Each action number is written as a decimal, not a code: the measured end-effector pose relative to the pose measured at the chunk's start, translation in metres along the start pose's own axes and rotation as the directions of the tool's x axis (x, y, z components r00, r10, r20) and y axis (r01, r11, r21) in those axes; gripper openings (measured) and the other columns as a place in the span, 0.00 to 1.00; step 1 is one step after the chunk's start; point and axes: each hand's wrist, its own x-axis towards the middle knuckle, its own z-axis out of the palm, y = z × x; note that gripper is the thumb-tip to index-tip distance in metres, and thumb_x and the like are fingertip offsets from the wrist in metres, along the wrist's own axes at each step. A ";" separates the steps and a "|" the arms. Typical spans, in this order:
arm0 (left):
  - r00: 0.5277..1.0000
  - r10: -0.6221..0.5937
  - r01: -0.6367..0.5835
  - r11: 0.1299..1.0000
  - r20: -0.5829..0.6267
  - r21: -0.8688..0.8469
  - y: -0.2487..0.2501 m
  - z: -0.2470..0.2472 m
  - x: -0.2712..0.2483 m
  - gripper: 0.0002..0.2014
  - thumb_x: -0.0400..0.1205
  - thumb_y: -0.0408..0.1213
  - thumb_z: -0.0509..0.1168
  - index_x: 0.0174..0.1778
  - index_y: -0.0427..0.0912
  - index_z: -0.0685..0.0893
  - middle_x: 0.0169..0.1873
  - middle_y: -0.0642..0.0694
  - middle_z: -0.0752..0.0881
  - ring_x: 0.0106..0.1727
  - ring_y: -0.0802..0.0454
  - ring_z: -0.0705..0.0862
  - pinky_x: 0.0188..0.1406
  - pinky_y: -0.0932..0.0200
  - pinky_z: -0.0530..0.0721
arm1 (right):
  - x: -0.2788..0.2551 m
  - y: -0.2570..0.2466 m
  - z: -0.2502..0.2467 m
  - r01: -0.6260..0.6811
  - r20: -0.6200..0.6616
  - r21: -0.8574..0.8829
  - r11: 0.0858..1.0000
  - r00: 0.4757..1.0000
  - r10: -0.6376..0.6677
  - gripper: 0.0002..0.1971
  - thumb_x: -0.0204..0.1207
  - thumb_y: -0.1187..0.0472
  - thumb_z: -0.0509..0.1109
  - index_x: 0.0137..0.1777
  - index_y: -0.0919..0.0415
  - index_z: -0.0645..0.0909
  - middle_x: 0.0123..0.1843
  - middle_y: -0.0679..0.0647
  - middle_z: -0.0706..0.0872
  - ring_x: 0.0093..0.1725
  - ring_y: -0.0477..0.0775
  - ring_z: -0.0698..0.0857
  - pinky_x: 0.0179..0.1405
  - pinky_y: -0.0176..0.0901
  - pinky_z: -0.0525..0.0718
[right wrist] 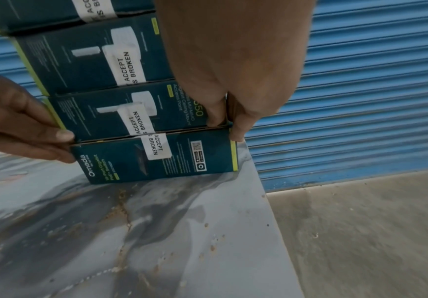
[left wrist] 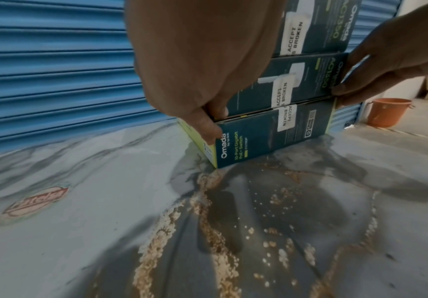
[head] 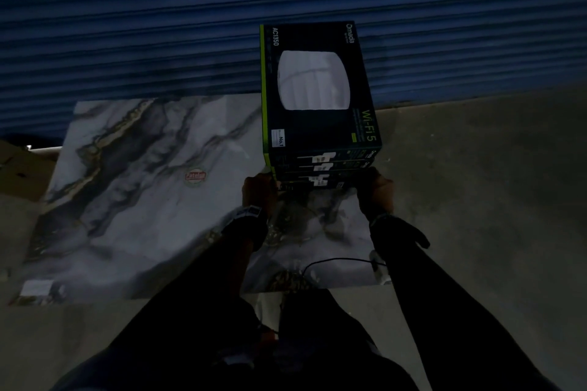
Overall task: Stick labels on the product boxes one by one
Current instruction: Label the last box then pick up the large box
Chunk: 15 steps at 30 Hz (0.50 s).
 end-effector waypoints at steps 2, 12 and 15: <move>0.999 -0.042 0.041 0.998 -0.011 -0.049 0.003 -0.004 -0.002 0.17 0.90 0.44 0.62 0.60 0.35 0.88 0.62 0.35 0.87 0.64 0.33 0.84 0.59 0.49 0.78 | 0.000 -0.004 -0.004 -0.088 0.068 0.050 0.995 0.994 0.084 0.16 0.87 0.70 0.62 0.69 0.82 0.76 0.69 0.79 0.81 0.68 0.76 0.81 0.59 0.50 0.76; 0.998 -0.066 0.068 0.984 0.015 -0.165 0.008 -0.012 -0.006 0.18 0.87 0.48 0.64 0.57 0.36 0.87 0.59 0.37 0.88 0.62 0.34 0.84 0.59 0.47 0.78 | 0.003 -0.002 -0.005 0.276 0.007 -0.201 0.940 0.960 -0.280 0.14 0.74 0.71 0.78 0.58 0.72 0.83 0.52 0.69 0.89 0.51 0.71 0.88 0.49 0.40 0.70; 0.999 -0.035 0.040 0.970 0.022 -0.242 0.006 -0.019 -0.010 0.18 0.88 0.52 0.63 0.60 0.41 0.85 0.59 0.41 0.87 0.62 0.38 0.85 0.58 0.48 0.76 | 0.001 -0.005 -0.012 0.323 0.053 -0.147 0.935 0.946 -0.318 0.24 0.74 0.70 0.80 0.68 0.74 0.79 0.58 0.69 0.89 0.55 0.67 0.88 0.52 0.38 0.73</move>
